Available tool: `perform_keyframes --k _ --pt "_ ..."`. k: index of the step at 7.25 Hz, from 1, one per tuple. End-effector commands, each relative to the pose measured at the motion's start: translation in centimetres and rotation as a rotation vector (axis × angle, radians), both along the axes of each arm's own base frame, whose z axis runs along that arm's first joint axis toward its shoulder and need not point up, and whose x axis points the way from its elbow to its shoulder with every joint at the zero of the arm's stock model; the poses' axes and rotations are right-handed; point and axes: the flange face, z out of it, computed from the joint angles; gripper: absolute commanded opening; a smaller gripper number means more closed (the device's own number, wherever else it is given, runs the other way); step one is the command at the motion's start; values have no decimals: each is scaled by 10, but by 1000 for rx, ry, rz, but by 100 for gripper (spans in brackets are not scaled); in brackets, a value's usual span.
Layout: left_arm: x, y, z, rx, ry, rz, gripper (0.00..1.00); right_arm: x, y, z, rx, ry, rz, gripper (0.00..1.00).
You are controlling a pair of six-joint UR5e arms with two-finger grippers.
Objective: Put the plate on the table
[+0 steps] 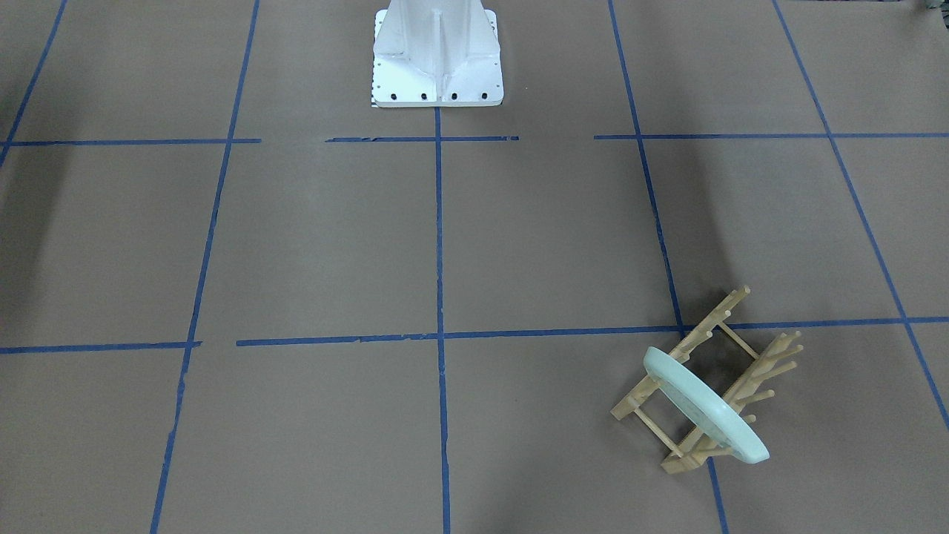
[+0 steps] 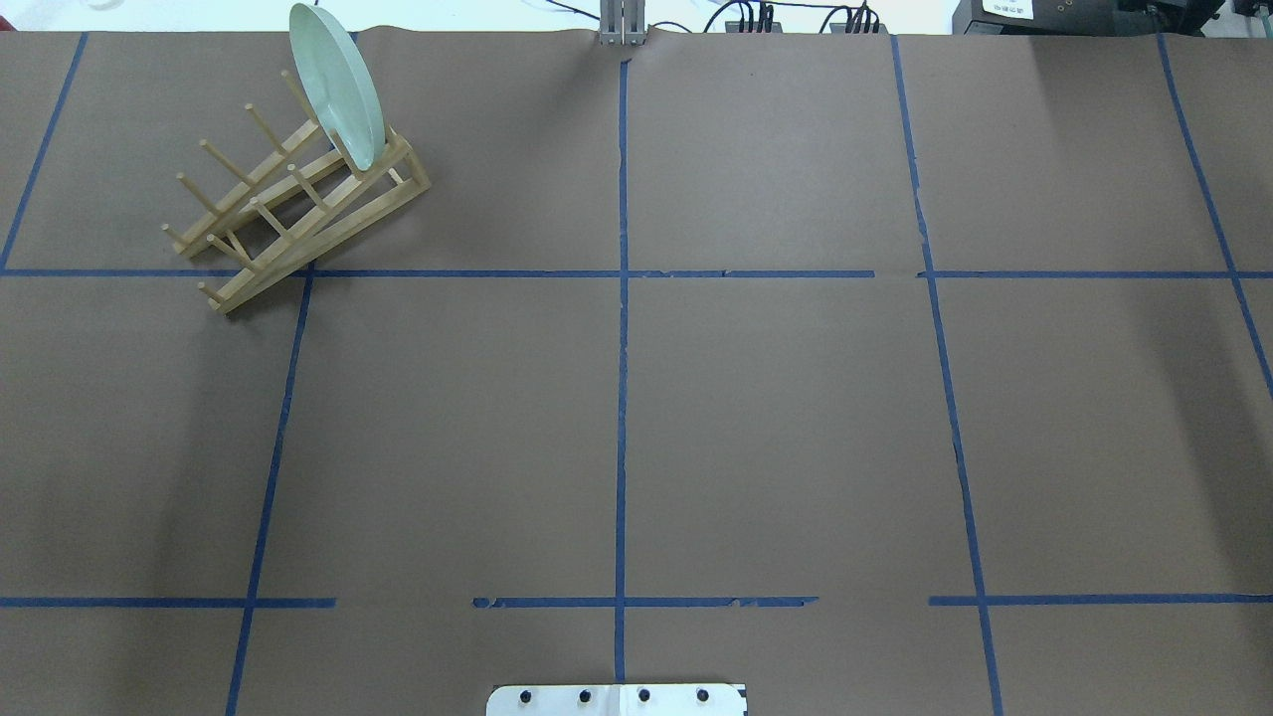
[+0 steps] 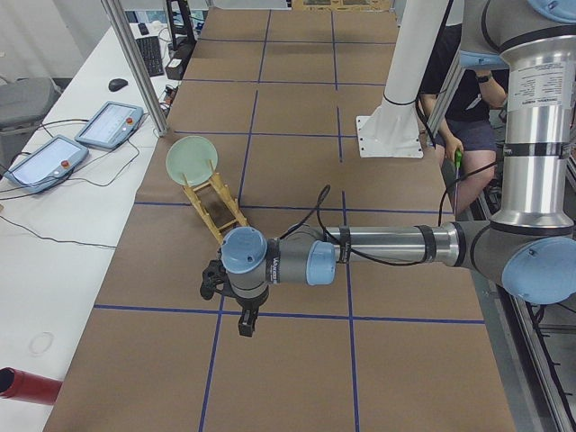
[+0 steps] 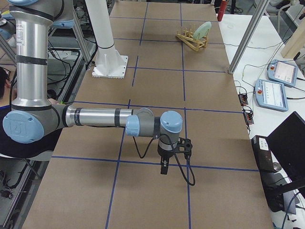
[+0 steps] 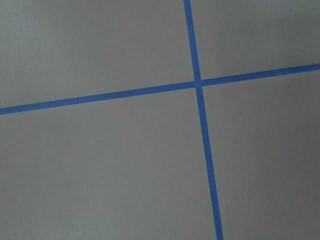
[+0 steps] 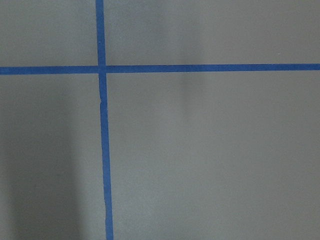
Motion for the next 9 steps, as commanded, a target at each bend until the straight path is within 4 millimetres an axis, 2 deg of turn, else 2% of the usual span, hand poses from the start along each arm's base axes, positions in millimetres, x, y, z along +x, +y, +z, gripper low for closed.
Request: perform_keyframes --k 1,2,3,4,5,6,7,8,9 --pt "0 -9 -18 21 -3 -6 100 -1 0 0 0 0 -1 100" --pt "0 -20 -35 56 0 -7 100 0 0 0 0 0 0 100" --pt "-1 -57 -80 138 -2 -10 100 0 0 0 0 0 0 100" --pt "0 -81 -114 202 14 -8 100 0 0 0 0 0 0 100" --pt "2 -94 -147 233 51 -59 100 0 0 0 0 0 0 100" --pt "4 -112 -190 256 101 -167 100 0 0 0 0 0 0 100" --pt "20 -117 -212 273 152 -240 100 0 0 0 0 0 0 100" --pt "51 -118 -225 299 219 -273 100 -1 0 0 1 0 -3 100" --pt "98 -117 -240 248 299 -307 100 0 0 0 1 0 -1 100"
